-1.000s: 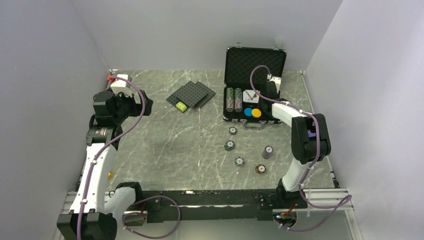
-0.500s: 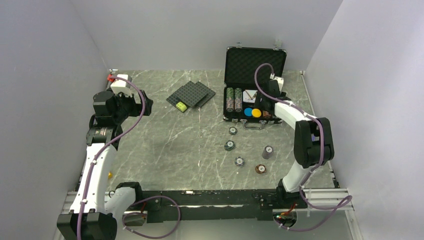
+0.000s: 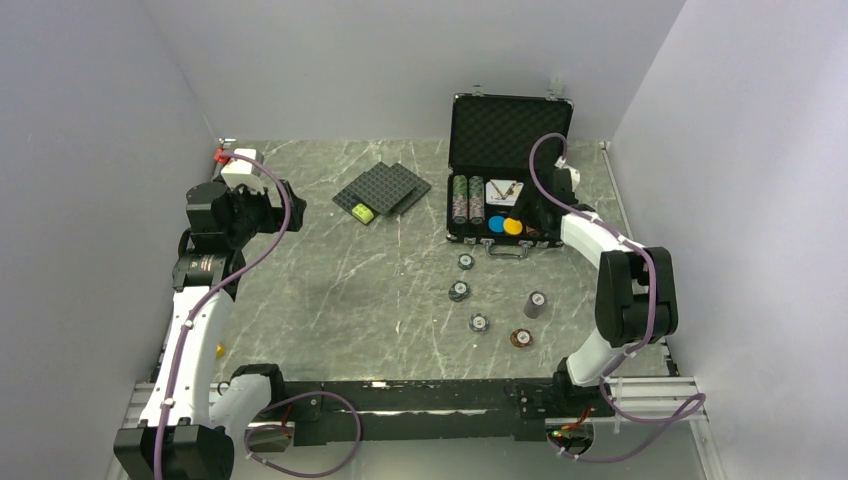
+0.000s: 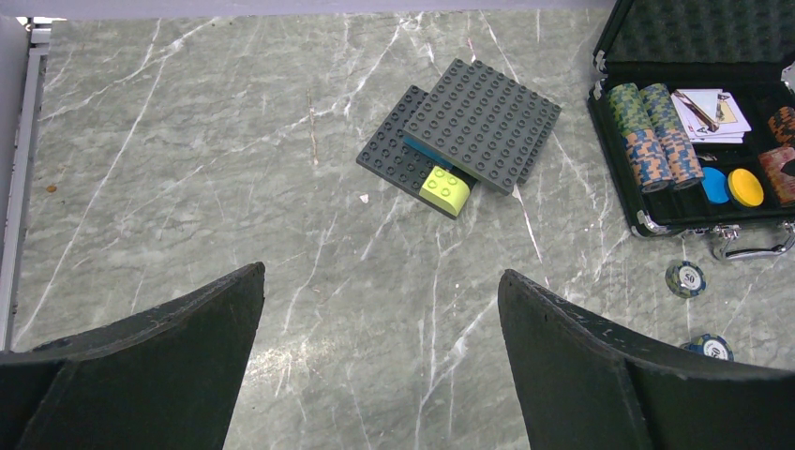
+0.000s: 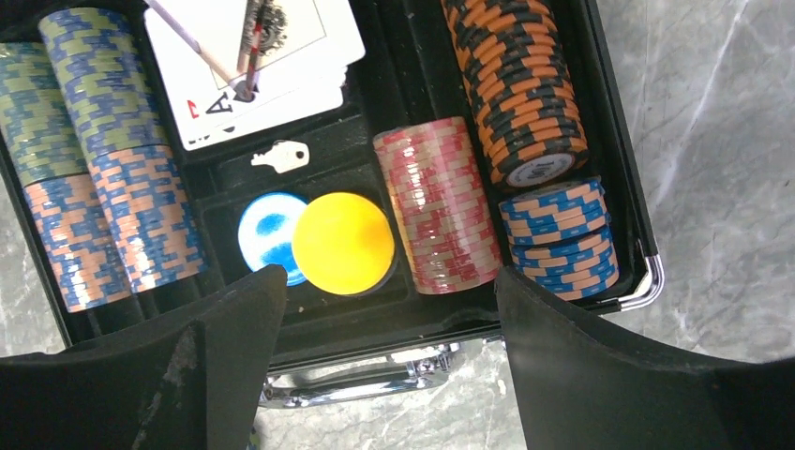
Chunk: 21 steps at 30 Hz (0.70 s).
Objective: Pack up texas hold em set
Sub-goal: Place the poker chip in the chip case.
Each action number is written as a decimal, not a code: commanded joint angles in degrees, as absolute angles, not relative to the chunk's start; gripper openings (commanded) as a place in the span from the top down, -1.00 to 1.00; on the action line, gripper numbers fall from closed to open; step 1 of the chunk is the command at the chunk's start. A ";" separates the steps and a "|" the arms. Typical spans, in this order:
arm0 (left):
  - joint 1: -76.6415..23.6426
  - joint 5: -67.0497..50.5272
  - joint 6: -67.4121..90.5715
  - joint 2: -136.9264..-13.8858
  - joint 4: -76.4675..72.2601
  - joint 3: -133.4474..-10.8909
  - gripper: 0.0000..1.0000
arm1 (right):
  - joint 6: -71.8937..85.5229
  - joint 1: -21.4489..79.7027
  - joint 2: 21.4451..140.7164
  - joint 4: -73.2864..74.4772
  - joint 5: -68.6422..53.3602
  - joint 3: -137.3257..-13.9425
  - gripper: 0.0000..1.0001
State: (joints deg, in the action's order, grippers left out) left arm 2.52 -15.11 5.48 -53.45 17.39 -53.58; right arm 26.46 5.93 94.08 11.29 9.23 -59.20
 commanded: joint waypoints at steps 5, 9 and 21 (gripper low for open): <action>2.03 -15.64 6.06 -52.65 15.73 -53.23 -0.97 | 32.40 5.04 94.98 5.62 3.49 -56.56 -0.70; 2.08 -15.43 5.98 -52.56 15.73 -53.30 -0.97 | 32.61 5.04 95.02 3.22 3.10 -55.51 -0.69; 2.02 -15.42 5.98 -52.73 15.74 -53.24 -0.97 | 31.56 5.08 101.30 0.35 1.51 -60.15 -0.51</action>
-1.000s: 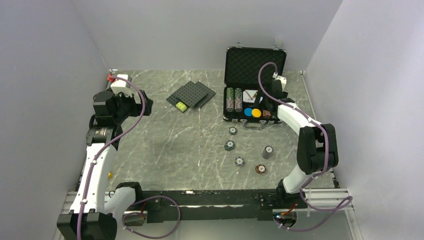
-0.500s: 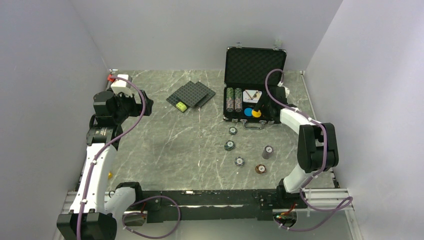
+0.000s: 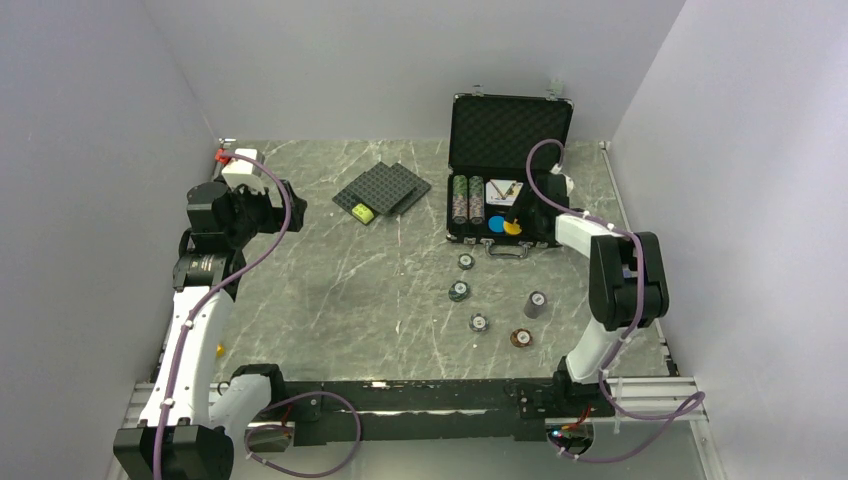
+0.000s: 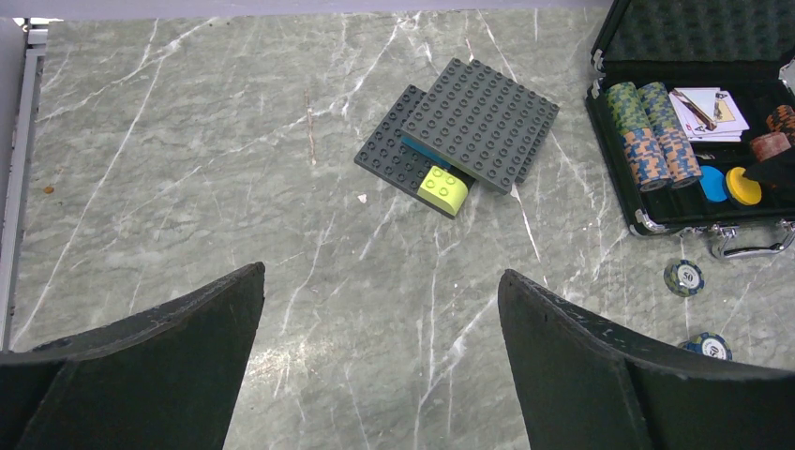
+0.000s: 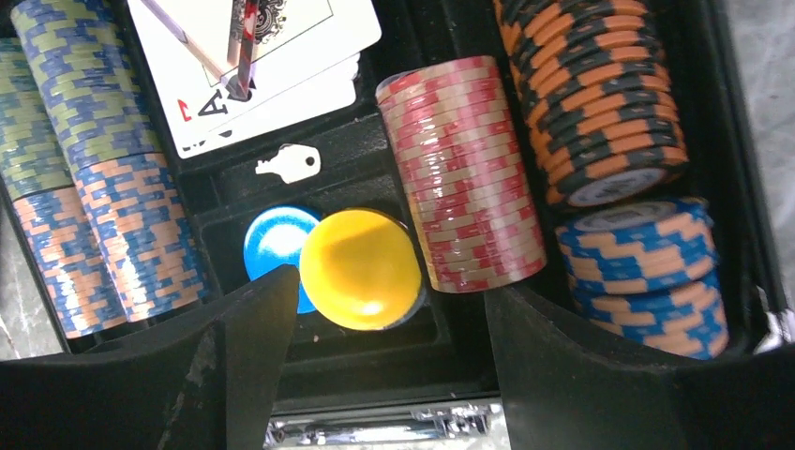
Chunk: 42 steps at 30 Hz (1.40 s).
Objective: Pack up texas hold em set
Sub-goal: Place the poker chip in the chip case.
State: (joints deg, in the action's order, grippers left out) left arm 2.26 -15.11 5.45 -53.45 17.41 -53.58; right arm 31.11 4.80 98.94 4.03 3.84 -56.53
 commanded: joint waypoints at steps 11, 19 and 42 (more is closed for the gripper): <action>2.05 -15.29 5.89 -53.08 15.82 -53.35 -0.97 | 29.54 4.60 108.14 0.79 4.17 -69.60 -0.47; 2.07 -15.12 5.72 -53.26 15.83 -53.33 -0.97 | 27.32 3.71 112.11 3.43 4.90 -75.44 -0.46; 2.07 -15.16 5.71 -53.52 15.91 -53.39 -0.97 | 23.28 2.40 110.58 3.69 -1.33 -78.25 -0.76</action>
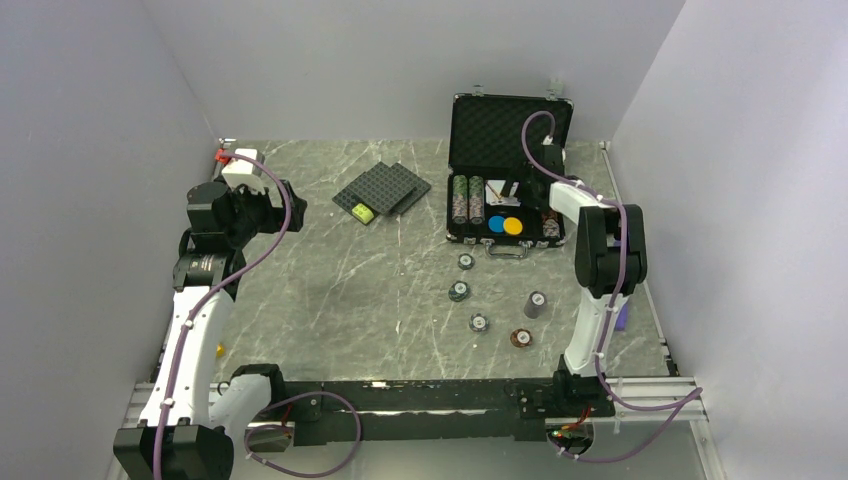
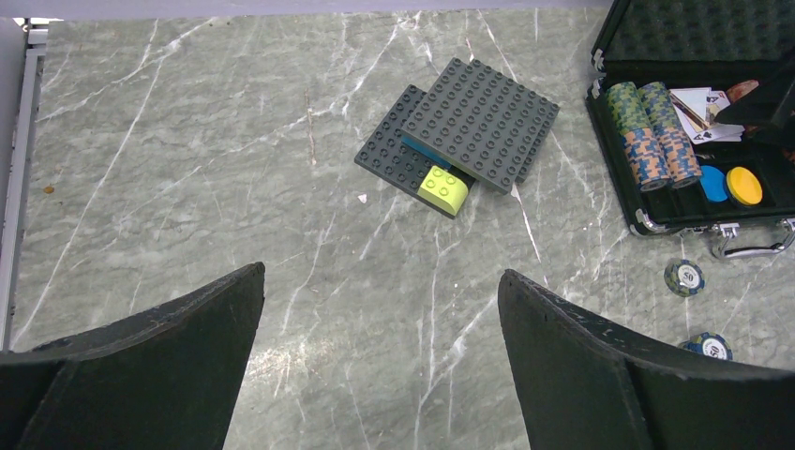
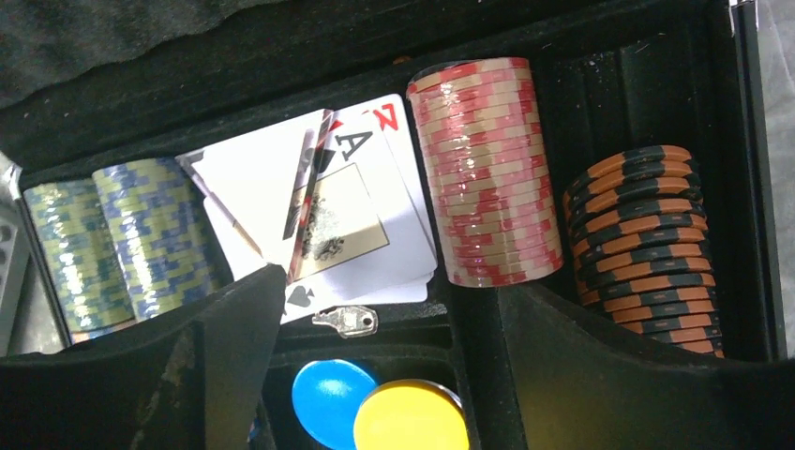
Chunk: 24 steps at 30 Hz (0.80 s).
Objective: Pack up texas hold em set
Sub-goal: Place the poker chip in the chip case.
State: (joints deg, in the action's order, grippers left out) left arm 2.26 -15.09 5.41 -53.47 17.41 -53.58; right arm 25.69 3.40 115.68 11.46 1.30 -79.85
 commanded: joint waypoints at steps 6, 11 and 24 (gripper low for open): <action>2.03 -15.30 5.85 -53.47 15.91 -53.44 -0.97 | 22.28 2.37 101.30 7.11 -2.10 -73.60 -0.90; 2.02 -15.57 5.97 -53.28 15.78 -53.35 -0.97 | 24.85 2.22 92.87 11.15 3.27 -66.63 -0.94; 1.70 -16.35 6.38 -52.91 15.47 -53.18 -0.97 | 32.09 -2.48 79.92 8.98 3.13 -49.85 -0.94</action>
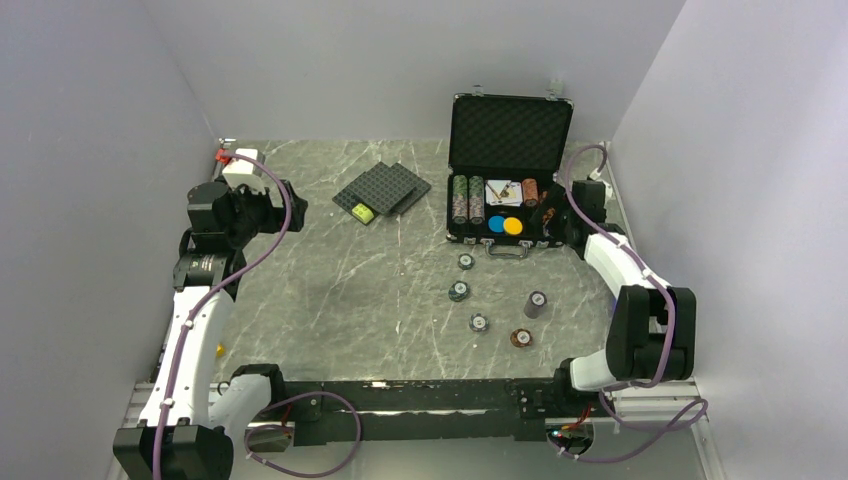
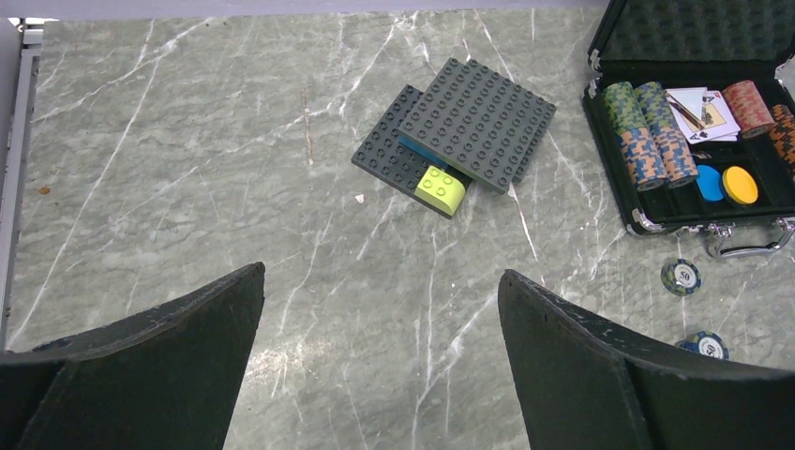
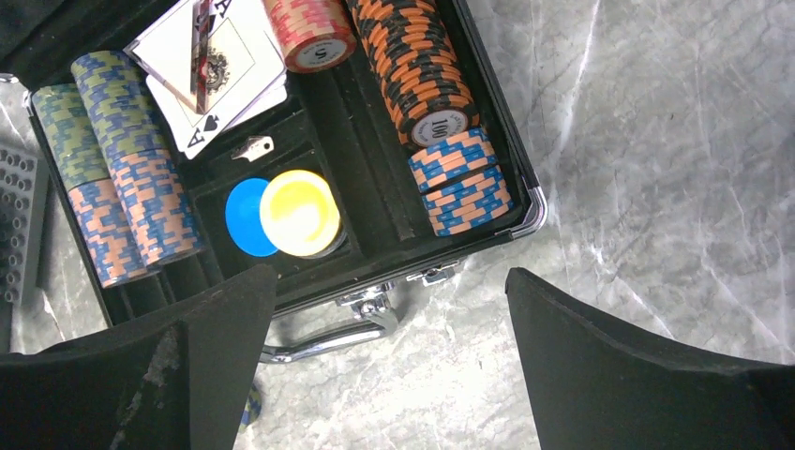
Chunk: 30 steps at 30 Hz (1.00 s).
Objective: Pack up texas hold em set
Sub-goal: Place the poker chip in the chip case, then adjust the poker chip in the chip case.
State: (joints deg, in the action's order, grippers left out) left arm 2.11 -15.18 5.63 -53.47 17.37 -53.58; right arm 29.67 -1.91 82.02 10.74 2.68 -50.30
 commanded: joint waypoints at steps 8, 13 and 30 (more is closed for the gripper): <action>1.58 -16.04 6.20 -52.91 15.56 -53.26 -0.97 | 33.70 -3.08 82.69 6.81 0.58 -49.41 -0.91; 1.60 -15.91 6.15 -52.99 15.65 -53.18 -0.97 | 33.90 -3.11 84.27 6.16 0.76 -49.69 -0.89; 1.63 -15.42 5.89 -53.22 15.80 -53.32 -0.97 | 34.01 -3.09 90.50 1.89 0.26 -51.88 -0.83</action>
